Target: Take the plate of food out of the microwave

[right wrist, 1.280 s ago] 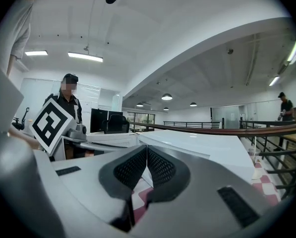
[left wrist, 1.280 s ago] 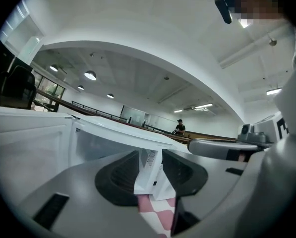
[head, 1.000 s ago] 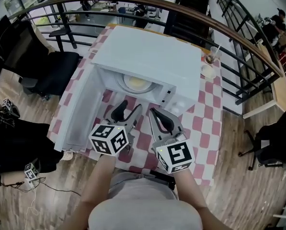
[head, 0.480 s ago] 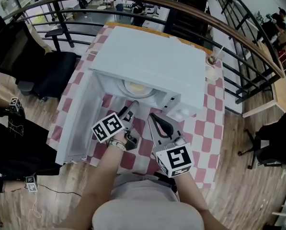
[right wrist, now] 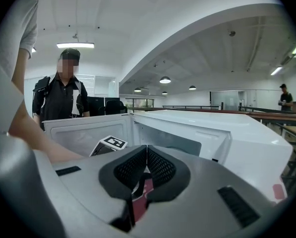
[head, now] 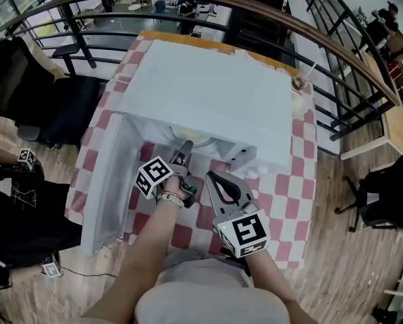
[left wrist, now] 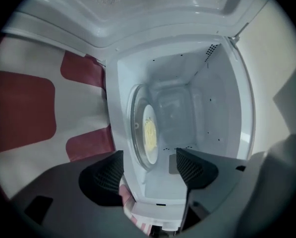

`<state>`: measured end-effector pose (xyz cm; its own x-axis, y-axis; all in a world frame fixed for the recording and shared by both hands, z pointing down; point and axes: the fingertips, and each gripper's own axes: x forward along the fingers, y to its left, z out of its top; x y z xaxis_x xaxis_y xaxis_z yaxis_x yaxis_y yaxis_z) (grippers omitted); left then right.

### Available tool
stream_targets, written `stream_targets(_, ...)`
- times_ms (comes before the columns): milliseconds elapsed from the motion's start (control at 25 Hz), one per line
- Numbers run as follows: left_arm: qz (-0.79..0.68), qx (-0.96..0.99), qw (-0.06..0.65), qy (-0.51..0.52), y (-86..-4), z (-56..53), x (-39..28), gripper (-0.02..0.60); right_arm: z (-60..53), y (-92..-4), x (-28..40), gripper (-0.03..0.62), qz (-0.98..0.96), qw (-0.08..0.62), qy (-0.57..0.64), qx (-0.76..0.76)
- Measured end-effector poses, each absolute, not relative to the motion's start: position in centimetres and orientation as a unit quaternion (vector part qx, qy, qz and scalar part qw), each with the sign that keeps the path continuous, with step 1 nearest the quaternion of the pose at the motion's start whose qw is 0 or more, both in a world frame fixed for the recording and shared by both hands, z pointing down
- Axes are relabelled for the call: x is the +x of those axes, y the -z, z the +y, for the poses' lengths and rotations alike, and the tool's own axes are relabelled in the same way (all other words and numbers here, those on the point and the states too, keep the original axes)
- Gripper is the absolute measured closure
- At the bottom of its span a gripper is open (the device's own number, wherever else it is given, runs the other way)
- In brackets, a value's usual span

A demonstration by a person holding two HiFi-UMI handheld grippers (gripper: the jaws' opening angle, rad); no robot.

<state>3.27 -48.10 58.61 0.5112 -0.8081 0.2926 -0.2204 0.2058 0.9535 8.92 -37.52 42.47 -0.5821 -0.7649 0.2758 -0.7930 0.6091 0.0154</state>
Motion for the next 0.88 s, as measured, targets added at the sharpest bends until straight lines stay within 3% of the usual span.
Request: stream_targets(880,-0.608,0.419,0.661,0.132,-62.3,-50.5,3.0,0.276,-39.4,-44.2,11.2,0.568,-0.872,0.136,-0.078,0.465)
